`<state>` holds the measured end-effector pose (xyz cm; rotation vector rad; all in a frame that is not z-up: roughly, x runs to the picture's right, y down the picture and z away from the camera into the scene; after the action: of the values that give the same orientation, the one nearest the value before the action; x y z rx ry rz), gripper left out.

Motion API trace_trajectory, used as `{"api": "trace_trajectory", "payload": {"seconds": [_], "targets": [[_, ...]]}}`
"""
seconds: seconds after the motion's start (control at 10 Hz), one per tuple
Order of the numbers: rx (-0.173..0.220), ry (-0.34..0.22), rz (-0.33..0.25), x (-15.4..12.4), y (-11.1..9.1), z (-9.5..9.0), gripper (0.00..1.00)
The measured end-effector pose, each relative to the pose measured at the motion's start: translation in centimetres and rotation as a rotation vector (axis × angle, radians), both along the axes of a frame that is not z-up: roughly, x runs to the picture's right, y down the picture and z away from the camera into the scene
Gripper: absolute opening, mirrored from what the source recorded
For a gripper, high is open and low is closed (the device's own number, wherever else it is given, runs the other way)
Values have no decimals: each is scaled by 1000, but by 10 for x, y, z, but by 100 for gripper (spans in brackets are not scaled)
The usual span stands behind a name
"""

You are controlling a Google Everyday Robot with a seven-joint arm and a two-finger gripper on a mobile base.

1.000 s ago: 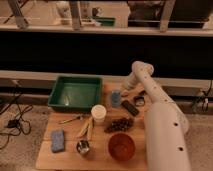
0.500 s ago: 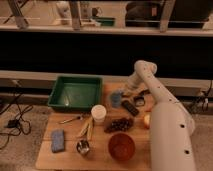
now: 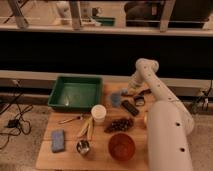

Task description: Wipe table surface with towel

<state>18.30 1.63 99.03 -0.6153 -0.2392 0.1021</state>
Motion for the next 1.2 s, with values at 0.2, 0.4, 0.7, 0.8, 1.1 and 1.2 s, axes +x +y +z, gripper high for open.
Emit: {"api": "trace_trajectory", "payload": {"seconds": [0.2, 0.4, 0.7, 0.8, 1.1, 1.2], "targets": [[-18, 38, 2, 5, -2, 8, 0], [-29, 57, 2, 5, -2, 17, 0], [-36, 48, -1, -8, -1, 26, 0], [-33, 30, 1, -14, 0, 27, 0], [-9, -39, 15, -28, 0, 21, 0], [-3, -54, 14, -30, 1, 16, 0]]}}
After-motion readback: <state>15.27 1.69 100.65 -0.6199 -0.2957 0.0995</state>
